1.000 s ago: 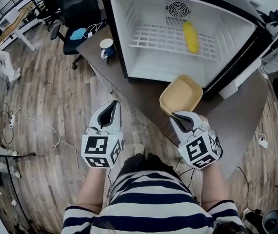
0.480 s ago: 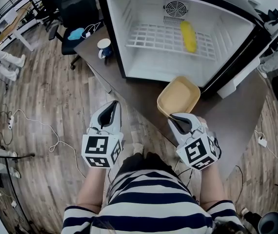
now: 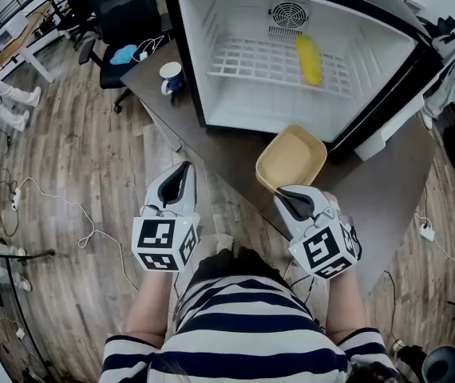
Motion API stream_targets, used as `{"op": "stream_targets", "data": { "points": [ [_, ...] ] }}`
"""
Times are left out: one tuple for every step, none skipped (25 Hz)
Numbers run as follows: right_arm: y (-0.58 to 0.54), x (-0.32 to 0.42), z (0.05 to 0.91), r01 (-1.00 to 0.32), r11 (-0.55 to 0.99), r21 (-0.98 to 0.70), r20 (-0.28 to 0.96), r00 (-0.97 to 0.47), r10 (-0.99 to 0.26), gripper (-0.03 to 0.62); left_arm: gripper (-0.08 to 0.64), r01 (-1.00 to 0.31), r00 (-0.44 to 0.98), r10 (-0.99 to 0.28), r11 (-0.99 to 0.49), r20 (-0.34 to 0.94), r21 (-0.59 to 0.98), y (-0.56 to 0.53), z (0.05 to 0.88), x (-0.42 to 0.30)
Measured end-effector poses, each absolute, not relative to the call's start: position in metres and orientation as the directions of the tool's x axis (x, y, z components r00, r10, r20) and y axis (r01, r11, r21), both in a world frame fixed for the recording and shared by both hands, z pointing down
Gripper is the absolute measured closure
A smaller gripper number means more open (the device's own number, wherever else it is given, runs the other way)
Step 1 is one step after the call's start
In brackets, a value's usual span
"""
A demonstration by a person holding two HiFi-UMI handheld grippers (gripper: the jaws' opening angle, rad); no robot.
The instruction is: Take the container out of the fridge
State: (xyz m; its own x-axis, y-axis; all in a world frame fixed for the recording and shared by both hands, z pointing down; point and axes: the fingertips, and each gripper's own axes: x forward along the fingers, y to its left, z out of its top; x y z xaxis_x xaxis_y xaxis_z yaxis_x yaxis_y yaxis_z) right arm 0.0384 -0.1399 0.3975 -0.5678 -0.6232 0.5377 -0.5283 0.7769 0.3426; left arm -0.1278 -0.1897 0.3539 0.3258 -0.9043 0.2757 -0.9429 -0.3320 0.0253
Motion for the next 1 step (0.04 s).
{"op": "stream_targets", "data": {
  "points": [
    [-0.1392, 0.0376, 0.3972, -0.528, 0.777, 0.342, 0.537, -0.569, -0.623, 0.572, 0.56, -0.943, 0.325, -0.905, -0.331, 0.275, 0.026, -0.1895, 0.3537, -0.1287]
  ]
}}
